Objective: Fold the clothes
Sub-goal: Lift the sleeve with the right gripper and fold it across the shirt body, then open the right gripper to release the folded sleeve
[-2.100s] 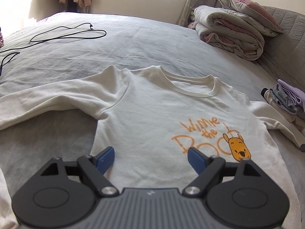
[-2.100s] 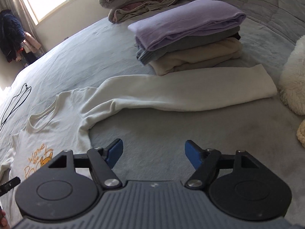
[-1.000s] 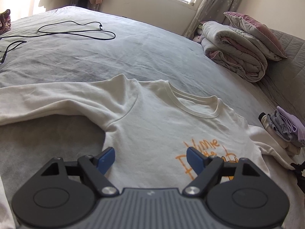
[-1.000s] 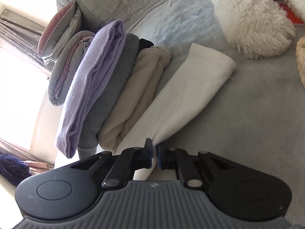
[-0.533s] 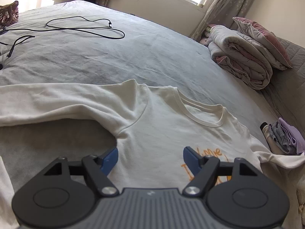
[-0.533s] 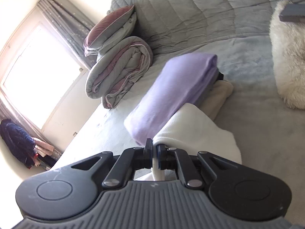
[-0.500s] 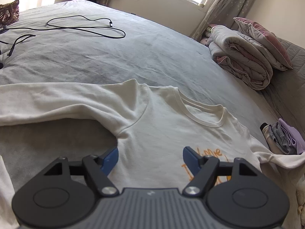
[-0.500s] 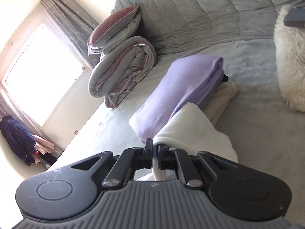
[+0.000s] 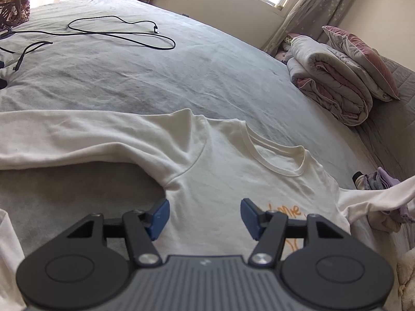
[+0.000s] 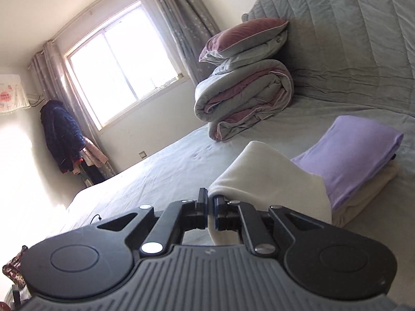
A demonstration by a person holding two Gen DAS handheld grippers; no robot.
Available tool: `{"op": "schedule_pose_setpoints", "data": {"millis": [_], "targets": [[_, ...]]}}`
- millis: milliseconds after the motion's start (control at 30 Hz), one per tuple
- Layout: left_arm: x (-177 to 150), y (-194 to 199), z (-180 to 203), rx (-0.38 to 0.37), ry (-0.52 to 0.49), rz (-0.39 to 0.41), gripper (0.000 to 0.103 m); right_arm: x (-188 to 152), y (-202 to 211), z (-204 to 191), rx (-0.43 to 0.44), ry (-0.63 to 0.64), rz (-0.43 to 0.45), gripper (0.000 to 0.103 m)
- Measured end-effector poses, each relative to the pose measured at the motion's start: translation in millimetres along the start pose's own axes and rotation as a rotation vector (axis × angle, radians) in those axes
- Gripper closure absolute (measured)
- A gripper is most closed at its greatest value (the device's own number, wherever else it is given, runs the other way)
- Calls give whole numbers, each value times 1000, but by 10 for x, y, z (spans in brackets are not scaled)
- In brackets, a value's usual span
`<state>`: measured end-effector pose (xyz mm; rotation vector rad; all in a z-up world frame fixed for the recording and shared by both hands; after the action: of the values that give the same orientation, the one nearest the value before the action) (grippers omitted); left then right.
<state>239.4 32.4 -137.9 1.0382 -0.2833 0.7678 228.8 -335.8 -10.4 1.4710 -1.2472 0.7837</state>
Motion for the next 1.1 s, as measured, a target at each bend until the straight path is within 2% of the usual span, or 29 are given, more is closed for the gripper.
{"op": "schedule_pose_setpoints", "data": {"millis": [200,400,633,867,1033,1067,1100], "targets": [[59,24,-41,-7,20,-1,49,-117,-203,-530,103,125,-34,95],[101,27,-81,-12,34,-5,54,-433,-402,-1096,210,251,-108,95],[135,19,-134,-13,45,-10,60,-1175,-623,-1628,292,443,-261,95],[146,11,-147,-15,43,-11,62,-1876,-730,-1724,313,493,-422,95],[152,24,-137,-21,28,-8,62,-1958,-656,-1730,342,445,-466,84],[154,27,-133,-24,24,-7,62,-1934,-626,-1706,357,416,-473,79],[153,29,-124,-25,19,-4,62,-1901,-583,-1669,371,392,-471,61]]}}
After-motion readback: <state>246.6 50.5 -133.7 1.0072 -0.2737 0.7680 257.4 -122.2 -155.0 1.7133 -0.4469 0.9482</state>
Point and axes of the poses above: each gripper's, at about its wrist camera, not at the fingertips, and y roughly against the way its jaws point, z to its right, x to its top, the point moved 8 cm from there along -y, roughly the way its jaws point, and after that the axes turned 11 degrees about y, right-handed, at the moved point
